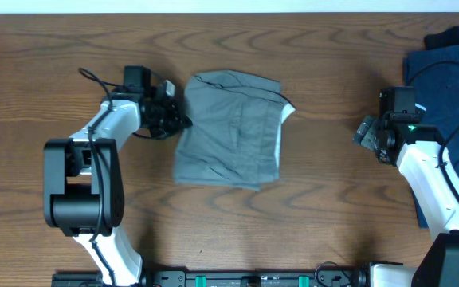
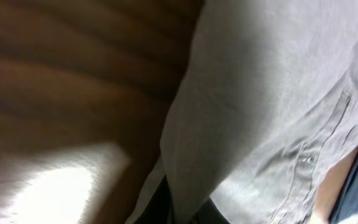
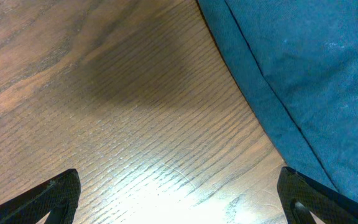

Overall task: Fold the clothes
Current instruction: 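Drag the folded grey shorts to the far left corner with left gripper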

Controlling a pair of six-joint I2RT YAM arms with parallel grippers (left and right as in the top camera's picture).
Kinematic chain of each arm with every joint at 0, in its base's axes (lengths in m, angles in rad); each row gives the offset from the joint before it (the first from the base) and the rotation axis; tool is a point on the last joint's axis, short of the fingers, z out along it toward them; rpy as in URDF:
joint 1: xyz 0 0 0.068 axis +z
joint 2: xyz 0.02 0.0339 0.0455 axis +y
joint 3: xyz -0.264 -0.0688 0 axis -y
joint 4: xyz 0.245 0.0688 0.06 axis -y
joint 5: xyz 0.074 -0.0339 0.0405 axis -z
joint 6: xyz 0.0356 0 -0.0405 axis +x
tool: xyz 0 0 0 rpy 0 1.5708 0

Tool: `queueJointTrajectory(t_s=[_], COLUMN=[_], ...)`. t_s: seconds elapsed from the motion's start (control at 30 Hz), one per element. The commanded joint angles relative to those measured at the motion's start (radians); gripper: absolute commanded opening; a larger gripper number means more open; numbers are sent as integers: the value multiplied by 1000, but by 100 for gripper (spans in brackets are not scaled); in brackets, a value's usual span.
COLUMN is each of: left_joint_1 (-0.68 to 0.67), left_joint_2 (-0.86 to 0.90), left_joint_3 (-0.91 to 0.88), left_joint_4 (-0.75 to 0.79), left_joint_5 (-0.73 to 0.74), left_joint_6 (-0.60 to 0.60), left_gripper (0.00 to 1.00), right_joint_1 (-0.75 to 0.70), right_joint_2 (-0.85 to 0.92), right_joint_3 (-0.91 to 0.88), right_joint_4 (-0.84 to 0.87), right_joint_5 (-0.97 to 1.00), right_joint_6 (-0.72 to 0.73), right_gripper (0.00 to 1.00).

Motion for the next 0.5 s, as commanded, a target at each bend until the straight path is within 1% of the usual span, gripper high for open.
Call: queueJointTrajectory(t_s=[0.0,0.13,0.17,0.33,0.47], left_joint_1=[74,176,206,348,480], left_joint_2=[14,14,14,14,14], left_joint_3=[-3,-3,-3,-3,-3], left_joint_4=[55,149,172,271,372], left_joint_5=[-65,-89,-113,-304,-452], left_joint_6=[-65,-82,-106,-263,-349], left_gripper=[6,6,6,6,6], right_joint_1=[-2,-2,-2,-2,-2], right_joint_2=[-6,-6,-6,-6,-6], right_joint_3=[14,14,14,14,14], right_joint_4=[1,1,1,1,1], right_joint_5=[17,17,17,17,17], right_joint_6=[-7,-7,-7,-7,-7], right_gripper=[99,99,99,99,99])
